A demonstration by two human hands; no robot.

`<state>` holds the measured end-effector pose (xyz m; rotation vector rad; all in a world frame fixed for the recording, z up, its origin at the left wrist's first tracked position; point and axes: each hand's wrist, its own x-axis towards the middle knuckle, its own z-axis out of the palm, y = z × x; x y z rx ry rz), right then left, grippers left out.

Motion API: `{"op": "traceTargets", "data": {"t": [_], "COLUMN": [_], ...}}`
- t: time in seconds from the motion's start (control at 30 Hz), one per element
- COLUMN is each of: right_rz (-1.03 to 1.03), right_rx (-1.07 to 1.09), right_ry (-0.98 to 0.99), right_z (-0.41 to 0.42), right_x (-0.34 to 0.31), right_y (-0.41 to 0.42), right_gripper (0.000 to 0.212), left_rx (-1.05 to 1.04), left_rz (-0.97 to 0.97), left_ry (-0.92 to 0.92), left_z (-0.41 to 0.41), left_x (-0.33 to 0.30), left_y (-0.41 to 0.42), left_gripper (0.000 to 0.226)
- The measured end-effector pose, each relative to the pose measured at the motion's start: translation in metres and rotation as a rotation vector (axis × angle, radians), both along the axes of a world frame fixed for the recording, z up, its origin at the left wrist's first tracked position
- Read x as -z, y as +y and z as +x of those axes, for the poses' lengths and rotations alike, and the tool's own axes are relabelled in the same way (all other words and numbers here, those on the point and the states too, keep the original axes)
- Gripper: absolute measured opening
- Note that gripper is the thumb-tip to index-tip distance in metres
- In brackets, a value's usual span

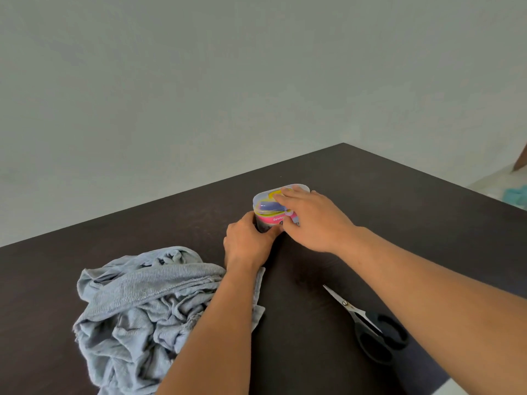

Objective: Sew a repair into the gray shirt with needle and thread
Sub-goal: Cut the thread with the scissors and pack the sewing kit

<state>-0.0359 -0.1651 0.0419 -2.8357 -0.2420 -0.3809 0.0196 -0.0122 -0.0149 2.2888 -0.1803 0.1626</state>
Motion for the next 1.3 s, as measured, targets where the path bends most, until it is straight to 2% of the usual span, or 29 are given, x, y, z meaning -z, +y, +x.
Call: {"op": "traceTargets", "data": {"t": [0.37, 0.5, 0.63, 0.73, 0.8, 0.97, 1.13, 1.3], "right_rz": [-0.104, -0.105, -0.294, -0.345, -0.363, -0.268, -0.110, -0.005], "right_rx": [0.012, 0.049, 0.101, 0.115, 0.101, 0.093, 0.091, 0.093], "right_ry": [0.043, 0.075, 0.044, -0.017, -0.047, -0.043, 0.143, 0.030], "right_z": [-0.014, -0.008, -0.002, -0.002, -0.002, -0.003, -0.021, -0.062], "right_x": [0.004, -0.010, -0.026, -0.023, -0.015, -0.008, -0.016, -0.015], "right_y": [0.005, 0.005, 0.011, 0.016, 0.019, 0.016, 0.008, 0.001], "right_gripper": [0.067, 0.060, 0.054, 0.048, 0.047, 0.051, 0.063, 0.048], "left_rx": [0.023, 0.020, 0.012, 0.015, 0.006, 0.012, 0.035, 0.046], "left_rz": [-0.002, 0.002, 0.015, 0.021, 0.022, 0.038, 0.066, 0.066], "left_ry": [0.000, 0.001, -0.001, 0.011, 0.024, 0.013, -0.003, -0.003], "left_z": [0.001, 0.000, 0.001, 0.003, 0.004, 0.006, 0.003, 0.001], "left_x": [0.000, 0.000, 0.001, 0.002, 0.003, 0.004, 0.003, 0.000], "left_y": [0.001, 0.002, 0.003, 0.002, 0.002, 0.001, -0.001, 0.000], "left_gripper": [0.055, 0.054, 0.066, 0.074, 0.070, 0.064, 0.068, 0.072]}}
